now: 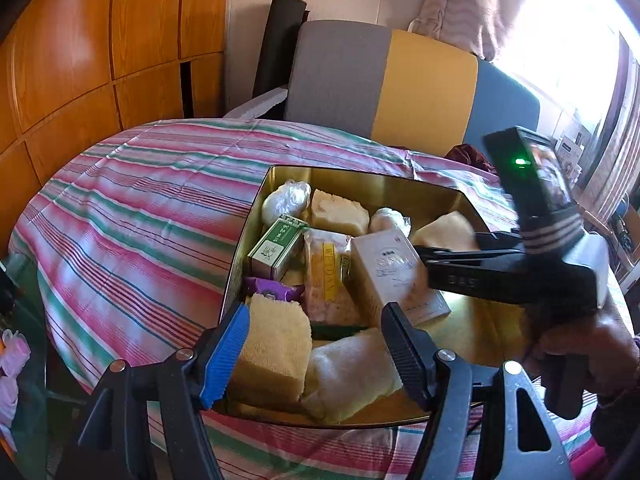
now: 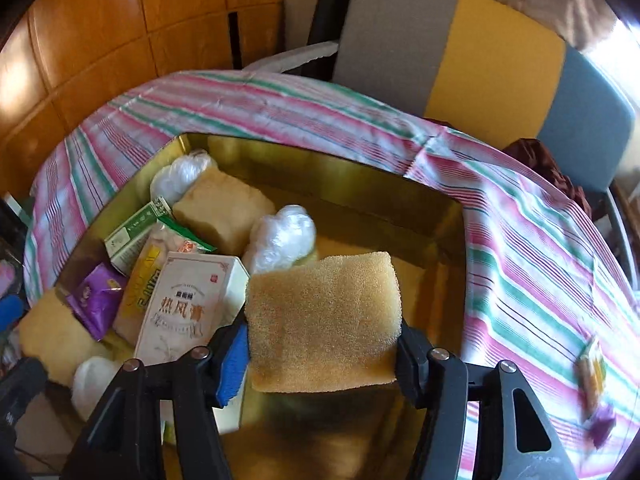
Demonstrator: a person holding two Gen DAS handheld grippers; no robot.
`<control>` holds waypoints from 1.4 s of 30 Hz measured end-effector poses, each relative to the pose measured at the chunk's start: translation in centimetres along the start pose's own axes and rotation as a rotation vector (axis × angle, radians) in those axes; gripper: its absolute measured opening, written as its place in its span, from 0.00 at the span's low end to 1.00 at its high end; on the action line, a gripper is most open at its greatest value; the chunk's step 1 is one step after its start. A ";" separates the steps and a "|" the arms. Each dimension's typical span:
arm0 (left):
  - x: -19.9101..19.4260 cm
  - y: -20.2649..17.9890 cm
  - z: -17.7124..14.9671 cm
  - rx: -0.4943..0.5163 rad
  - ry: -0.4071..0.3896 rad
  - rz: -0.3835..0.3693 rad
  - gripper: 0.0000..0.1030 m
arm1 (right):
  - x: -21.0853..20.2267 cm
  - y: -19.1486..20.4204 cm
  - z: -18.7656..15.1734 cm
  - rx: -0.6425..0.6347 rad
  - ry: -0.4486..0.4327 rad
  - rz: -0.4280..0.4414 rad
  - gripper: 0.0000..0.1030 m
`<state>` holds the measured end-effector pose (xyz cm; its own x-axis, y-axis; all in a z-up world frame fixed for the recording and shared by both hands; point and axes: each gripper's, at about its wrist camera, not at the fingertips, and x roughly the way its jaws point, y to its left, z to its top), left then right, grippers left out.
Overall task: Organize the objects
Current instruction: 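Carry the yellow sponge to the tray and release it with the right gripper, then move both tools back from the tray to the WEIDAN bag and purple candy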
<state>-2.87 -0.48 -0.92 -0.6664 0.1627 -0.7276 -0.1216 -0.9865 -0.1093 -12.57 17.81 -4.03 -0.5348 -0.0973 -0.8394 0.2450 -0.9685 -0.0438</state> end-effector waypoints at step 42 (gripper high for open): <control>-1.7 -9.2 0.8 0.239 -0.045 -0.078 0.67 | -11.7 -21.8 -12.4 0.454 -0.101 -0.207 0.88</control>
<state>-1.23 8.29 1.82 -0.6796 0.2444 -0.6917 -0.3409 -0.9401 0.0027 -1.63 42.94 0.06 -0.6156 0.1069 -0.7808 -0.2387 -0.9695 0.0555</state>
